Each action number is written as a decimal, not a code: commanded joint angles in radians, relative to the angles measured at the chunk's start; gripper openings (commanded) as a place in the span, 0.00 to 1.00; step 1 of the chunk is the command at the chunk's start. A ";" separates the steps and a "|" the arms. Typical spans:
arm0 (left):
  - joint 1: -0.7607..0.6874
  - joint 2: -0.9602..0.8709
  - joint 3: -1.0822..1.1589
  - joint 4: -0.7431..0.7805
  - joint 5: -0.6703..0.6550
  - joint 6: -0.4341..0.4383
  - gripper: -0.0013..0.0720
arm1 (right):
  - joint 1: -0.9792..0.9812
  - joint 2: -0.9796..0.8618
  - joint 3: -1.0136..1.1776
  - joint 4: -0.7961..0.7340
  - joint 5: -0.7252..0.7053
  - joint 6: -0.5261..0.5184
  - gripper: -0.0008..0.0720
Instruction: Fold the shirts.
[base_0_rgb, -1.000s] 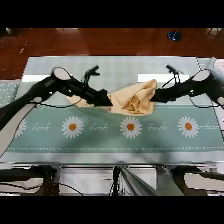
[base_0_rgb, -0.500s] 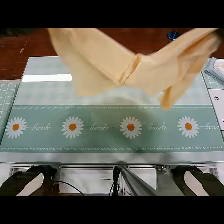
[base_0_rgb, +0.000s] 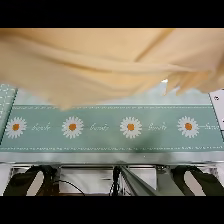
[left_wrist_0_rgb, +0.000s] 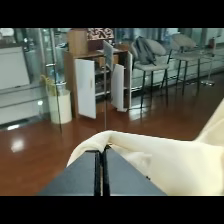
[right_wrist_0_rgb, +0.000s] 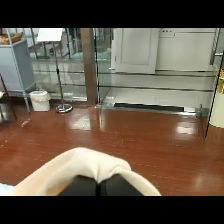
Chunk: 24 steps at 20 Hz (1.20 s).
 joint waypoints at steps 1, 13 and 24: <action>0.010 0.053 0.004 0.091 -0.154 -0.152 0.05 | 0.000 0.005 0.059 -0.032 0.198 0.101 0.04; 0.008 -0.017 -0.622 0.219 -0.058 -0.222 0.05 | 0.151 -0.467 0.059 -0.277 0.523 0.123 0.04; -0.036 -0.551 -0.718 0.178 0.348 -0.047 0.06 | 0.286 -0.967 0.059 -0.293 0.000 -0.026 0.04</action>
